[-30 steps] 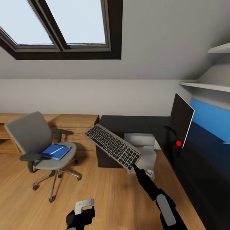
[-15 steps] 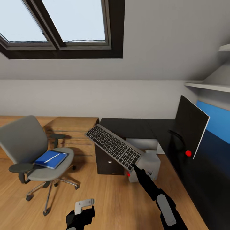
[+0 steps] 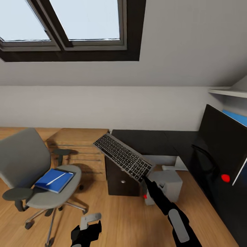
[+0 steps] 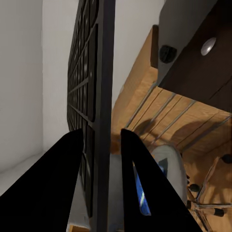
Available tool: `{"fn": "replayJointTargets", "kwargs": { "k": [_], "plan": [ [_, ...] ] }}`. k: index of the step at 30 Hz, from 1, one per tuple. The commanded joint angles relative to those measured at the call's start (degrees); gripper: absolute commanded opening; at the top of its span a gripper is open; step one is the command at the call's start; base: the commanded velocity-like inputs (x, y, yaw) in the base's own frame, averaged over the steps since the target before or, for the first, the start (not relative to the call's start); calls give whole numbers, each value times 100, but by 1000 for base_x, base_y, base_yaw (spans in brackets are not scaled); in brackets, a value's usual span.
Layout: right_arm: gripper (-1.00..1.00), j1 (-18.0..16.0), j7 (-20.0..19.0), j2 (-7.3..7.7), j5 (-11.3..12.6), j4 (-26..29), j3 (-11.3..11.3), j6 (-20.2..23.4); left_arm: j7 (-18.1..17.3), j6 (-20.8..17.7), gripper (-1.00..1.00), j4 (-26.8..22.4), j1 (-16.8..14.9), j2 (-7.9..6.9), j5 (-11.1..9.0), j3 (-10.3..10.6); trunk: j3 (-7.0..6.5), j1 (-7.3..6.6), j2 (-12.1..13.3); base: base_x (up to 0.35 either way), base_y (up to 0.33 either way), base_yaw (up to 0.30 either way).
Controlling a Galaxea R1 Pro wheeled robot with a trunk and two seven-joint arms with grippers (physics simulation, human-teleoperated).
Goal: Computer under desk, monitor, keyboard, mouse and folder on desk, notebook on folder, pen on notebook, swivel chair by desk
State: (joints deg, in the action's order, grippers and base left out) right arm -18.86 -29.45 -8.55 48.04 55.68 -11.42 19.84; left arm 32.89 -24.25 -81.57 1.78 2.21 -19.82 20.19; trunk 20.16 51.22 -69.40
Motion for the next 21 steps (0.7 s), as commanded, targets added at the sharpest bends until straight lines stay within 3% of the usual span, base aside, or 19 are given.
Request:
{"fn": "replayJointTargets", "kwargs": {
  "k": [1,4,9,15,18,21],
  "plan": [
    [-100,-4,51,-16,62,4,-13,-248,42,-10,100,-9,-3,0,-49,9,5,4,-4,315,201,0],
    [-100,-4,330,-26,63,-52,12,-1070,42,-12,100,-10,-3,2,-49,11,5,4,-4,315,201,0],
    [-100,-4,1224,-88,113,-279,35,-2598,43,-10,100,-10,-3,9,-49,19,5,4,-4,315,201,0],
    [-100,-4,1357,-121,822,-656,29,-2887,50,-11,100,-8,-2,14,-54,25,5,4,-4,315,201,0],
    [-100,-4,1345,-130,1425,-753,33,-2937,47,-15,100,-4,-3,16,-57,75,5,4,-4,315,197,0],
    [-100,-4,1286,-136,1715,-774,40,-2944,49,-16,100,1,-2,11,-57,162,5,4,-4,315,176,0]
  ]
}}
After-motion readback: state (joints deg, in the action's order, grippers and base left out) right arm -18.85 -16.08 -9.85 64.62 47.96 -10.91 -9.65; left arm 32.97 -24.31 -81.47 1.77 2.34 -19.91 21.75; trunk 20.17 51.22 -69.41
